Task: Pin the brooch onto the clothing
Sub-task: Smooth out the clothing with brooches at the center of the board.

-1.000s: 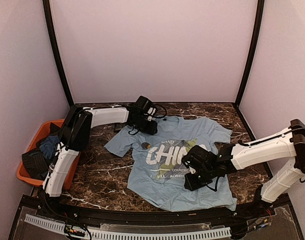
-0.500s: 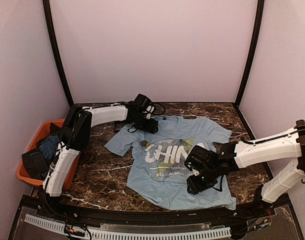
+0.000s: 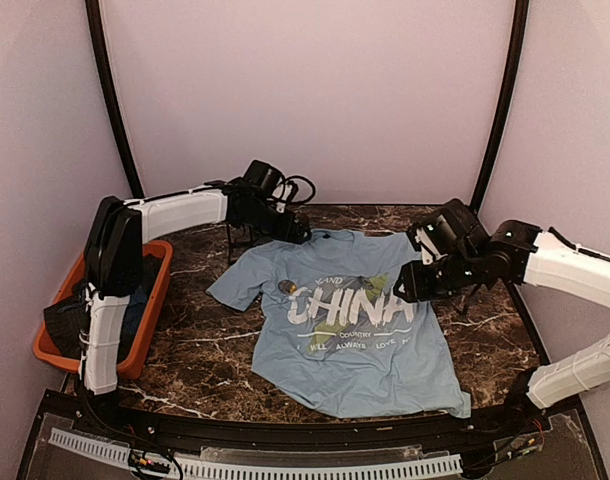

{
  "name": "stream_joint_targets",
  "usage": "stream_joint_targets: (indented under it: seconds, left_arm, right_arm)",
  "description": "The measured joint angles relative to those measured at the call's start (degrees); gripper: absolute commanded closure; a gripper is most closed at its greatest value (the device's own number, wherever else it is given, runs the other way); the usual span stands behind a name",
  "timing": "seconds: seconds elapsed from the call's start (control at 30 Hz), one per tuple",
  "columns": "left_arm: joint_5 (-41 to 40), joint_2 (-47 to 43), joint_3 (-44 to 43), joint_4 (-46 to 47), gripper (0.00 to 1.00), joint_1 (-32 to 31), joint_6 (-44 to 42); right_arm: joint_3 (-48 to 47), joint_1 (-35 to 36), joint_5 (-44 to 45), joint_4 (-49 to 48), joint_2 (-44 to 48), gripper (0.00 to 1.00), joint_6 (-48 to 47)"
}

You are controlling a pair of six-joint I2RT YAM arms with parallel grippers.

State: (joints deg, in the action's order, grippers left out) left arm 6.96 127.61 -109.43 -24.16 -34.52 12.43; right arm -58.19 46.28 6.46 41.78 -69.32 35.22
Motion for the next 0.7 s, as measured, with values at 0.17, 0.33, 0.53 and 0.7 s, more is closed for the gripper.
stream_joint_targets:
  seconds: [0.17, 0.33, 0.53, 0.7]
  left_arm:
    - [0.66, -5.60, 5.20, 3.30, 0.27, -1.70, 0.17]
    - [0.76, -3.41, 5.66, 4.52, 0.47, -5.25, -0.42]
    - [1.16, 3.10, 5.42, 4.74, 0.48, -7.82, -0.33]
    - [1.20, 7.04, 4.00, 5.29, 0.48, -7.98, 0.00]
  right_arm:
    - [-2.91, -4.02, 2.25, -3.13, -8.39, 0.80, -2.80]
    - [-8.72, -7.63, 0.59, -8.46, -19.91, 0.98, -5.16]
    - [-15.39, -12.13, -4.46, -14.12, -32.70, 1.00, -6.97]
    - [-16.57, -14.12, -12.57, -18.51, -40.22, 1.00, -7.10]
